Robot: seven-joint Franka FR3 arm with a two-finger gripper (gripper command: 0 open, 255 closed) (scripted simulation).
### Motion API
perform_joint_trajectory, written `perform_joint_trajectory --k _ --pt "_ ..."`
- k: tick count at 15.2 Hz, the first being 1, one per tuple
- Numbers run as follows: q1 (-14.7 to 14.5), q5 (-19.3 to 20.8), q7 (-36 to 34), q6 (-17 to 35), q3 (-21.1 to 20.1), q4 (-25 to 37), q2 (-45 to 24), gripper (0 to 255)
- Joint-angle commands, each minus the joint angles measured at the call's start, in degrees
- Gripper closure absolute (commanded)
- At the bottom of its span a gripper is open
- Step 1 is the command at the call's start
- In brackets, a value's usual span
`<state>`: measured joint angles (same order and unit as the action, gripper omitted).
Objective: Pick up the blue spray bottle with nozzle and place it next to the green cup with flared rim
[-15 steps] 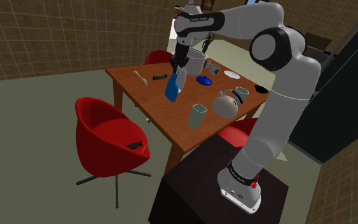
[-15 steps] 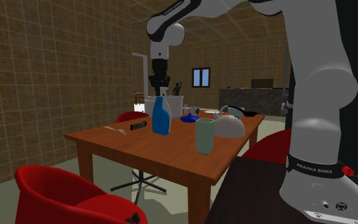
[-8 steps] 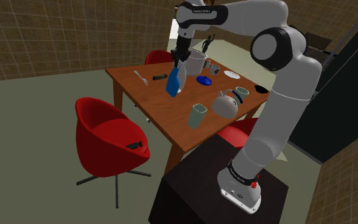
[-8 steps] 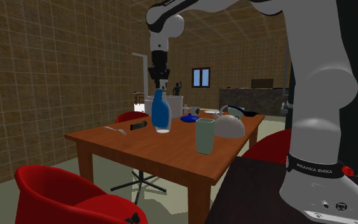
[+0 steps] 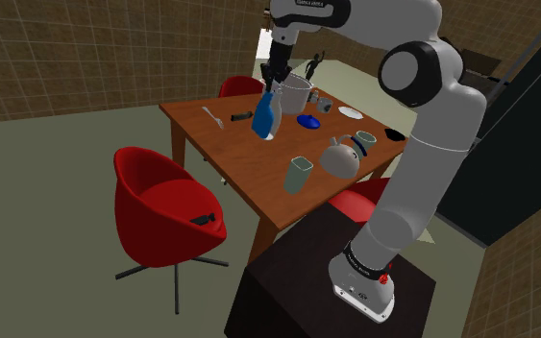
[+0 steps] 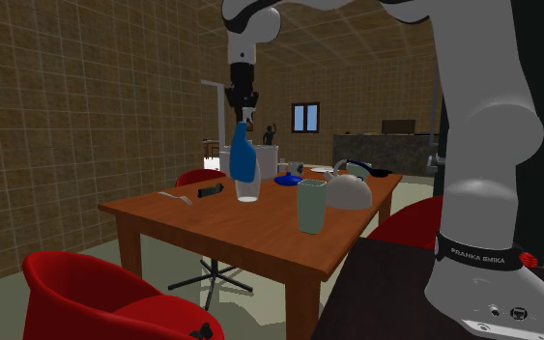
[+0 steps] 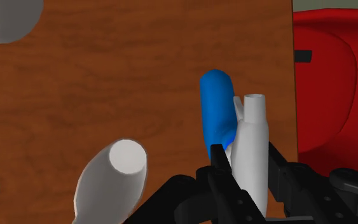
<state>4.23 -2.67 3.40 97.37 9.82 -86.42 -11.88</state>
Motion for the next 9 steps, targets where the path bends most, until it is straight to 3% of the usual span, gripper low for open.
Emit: perform_joint_trajectory --k 1,9 --pt "0.1 0.0 0.0 -1.8 0.0 2.0 -0.2 255" --pt "0.4 -0.3 0.0 -8.6 0.1 10.3 -1.7 255"
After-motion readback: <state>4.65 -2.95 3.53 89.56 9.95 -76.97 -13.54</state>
